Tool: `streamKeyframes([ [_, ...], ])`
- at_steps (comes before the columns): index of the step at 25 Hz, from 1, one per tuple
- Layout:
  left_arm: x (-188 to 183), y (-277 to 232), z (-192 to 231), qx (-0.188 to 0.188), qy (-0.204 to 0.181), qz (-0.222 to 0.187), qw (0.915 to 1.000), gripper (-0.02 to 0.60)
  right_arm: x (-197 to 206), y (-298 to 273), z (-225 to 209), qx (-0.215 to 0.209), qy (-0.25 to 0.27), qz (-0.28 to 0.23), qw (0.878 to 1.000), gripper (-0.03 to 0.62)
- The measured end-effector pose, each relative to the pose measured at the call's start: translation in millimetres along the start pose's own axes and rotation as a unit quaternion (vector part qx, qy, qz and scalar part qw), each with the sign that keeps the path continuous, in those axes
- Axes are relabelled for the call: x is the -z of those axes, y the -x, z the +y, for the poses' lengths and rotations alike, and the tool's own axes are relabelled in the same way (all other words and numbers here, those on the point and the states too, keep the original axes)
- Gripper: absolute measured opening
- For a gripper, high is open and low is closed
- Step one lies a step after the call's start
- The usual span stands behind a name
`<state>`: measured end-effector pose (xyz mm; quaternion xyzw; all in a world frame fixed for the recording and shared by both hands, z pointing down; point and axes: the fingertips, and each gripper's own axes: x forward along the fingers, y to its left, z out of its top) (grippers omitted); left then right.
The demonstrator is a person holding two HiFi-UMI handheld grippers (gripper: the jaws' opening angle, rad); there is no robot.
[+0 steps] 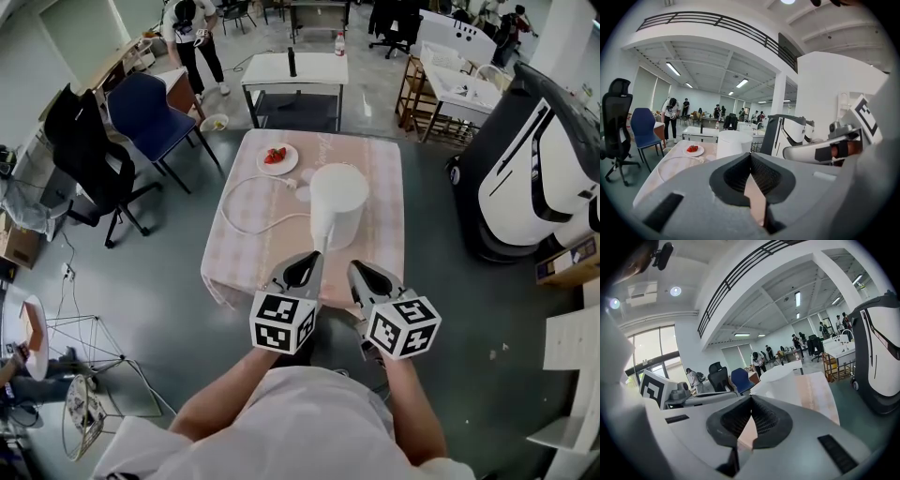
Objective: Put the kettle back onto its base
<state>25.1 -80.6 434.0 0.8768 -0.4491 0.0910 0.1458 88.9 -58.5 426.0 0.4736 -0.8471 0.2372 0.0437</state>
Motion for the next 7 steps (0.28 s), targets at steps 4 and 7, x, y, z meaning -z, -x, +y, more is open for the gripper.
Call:
streamKeyframes([
  [4, 2.2, 5.2, -4.4, 0.000, 0.000, 0.000, 1.0000, 0.006, 2.0, 4.0, 4.8, -0.002, 0.005, -0.001, 1.000, 0.005],
  [7, 3.6, 8.9, -7.2, 0.000, 0.001, -0.001, 1.0000, 0.006, 5.3, 6.9, 8.2, -0.003, 0.007, 0.001, 1.000, 0.005],
])
